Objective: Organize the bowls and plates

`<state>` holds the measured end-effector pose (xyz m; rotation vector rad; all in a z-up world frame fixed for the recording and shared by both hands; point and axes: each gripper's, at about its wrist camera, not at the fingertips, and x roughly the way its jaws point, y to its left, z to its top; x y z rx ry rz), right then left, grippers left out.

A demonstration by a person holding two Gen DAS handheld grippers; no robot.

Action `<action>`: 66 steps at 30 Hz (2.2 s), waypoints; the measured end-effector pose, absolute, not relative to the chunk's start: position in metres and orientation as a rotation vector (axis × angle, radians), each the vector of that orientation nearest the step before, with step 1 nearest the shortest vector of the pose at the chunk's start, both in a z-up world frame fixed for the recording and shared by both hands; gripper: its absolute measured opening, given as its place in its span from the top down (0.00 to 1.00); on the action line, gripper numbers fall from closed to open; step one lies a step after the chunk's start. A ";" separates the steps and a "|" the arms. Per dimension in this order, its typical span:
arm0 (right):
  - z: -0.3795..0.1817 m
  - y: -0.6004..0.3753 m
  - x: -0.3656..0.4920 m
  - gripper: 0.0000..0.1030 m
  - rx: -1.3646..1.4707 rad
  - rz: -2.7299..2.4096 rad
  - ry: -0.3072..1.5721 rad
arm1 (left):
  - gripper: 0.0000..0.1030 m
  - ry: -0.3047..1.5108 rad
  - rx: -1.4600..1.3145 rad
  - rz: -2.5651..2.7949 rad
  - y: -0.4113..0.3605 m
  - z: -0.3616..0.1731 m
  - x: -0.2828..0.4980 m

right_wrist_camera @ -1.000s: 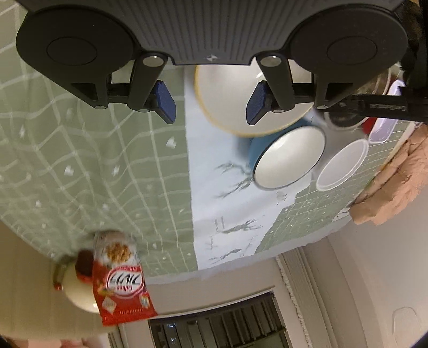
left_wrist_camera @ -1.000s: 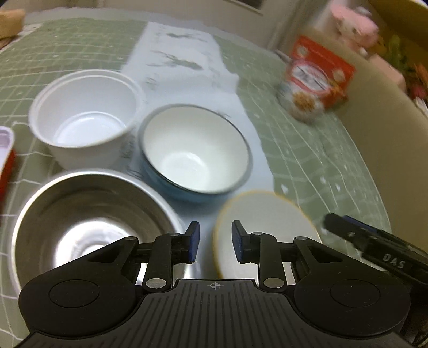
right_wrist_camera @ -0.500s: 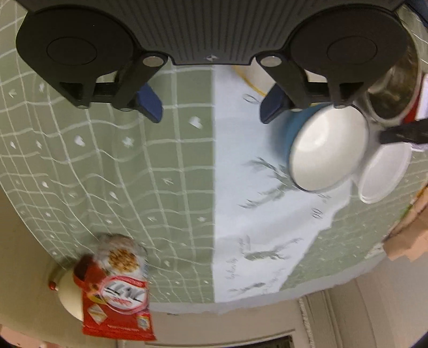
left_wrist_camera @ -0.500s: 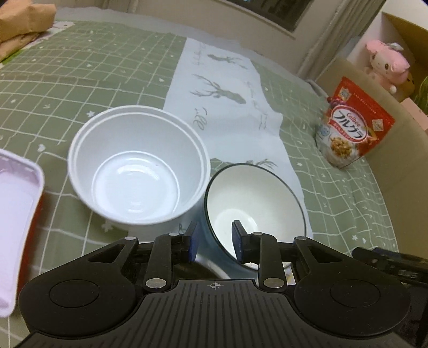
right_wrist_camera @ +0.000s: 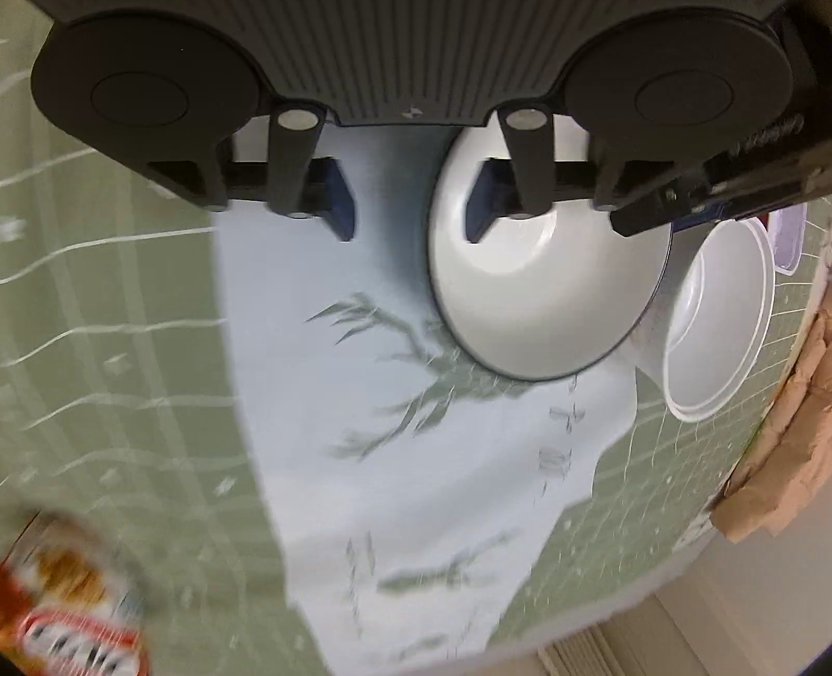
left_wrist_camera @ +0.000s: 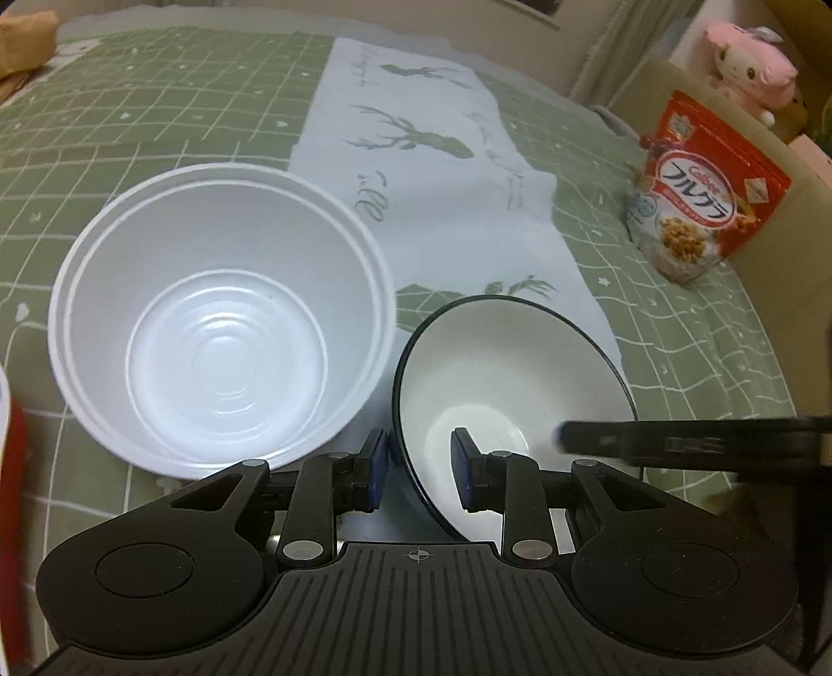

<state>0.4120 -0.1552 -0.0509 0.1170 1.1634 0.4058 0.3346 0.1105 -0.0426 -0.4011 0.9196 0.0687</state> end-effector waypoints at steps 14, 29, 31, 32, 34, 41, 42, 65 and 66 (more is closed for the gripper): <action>-0.049 -0.201 0.423 0.68 0.185 0.338 1.103 | 0.64 0.945 -0.319 -0.053 0.060 -0.041 0.379; -0.079 -0.234 0.428 0.66 0.300 0.312 1.129 | 0.64 1.015 -0.375 -0.117 0.036 -0.073 0.432; -0.076 -0.234 0.426 0.66 0.299 0.317 1.122 | 0.64 1.008 -0.367 -0.119 0.036 -0.070 0.430; -0.074 -0.235 0.425 0.66 0.303 0.318 1.119 | 0.65 1.001 -0.359 -0.121 0.035 -0.069 0.429; -0.070 -0.237 0.421 0.66 0.305 0.313 1.110 | 0.65 0.988 -0.351 -0.128 0.034 -0.064 0.426; -0.034 -0.239 0.391 0.66 0.290 0.325 1.029 | 0.65 0.906 -0.318 -0.131 0.026 -0.028 0.398; -0.027 -0.239 0.384 0.66 0.284 0.329 1.012 | 0.65 0.895 -0.315 -0.134 0.025 -0.022 0.392; -0.036 -0.229 0.245 0.64 0.278 0.357 1.045 | 0.65 0.951 -0.275 -0.129 0.006 -0.017 0.256; -0.038 -0.229 0.245 0.64 0.278 0.354 1.047 | 0.65 0.956 -0.274 -0.129 0.006 -0.019 0.255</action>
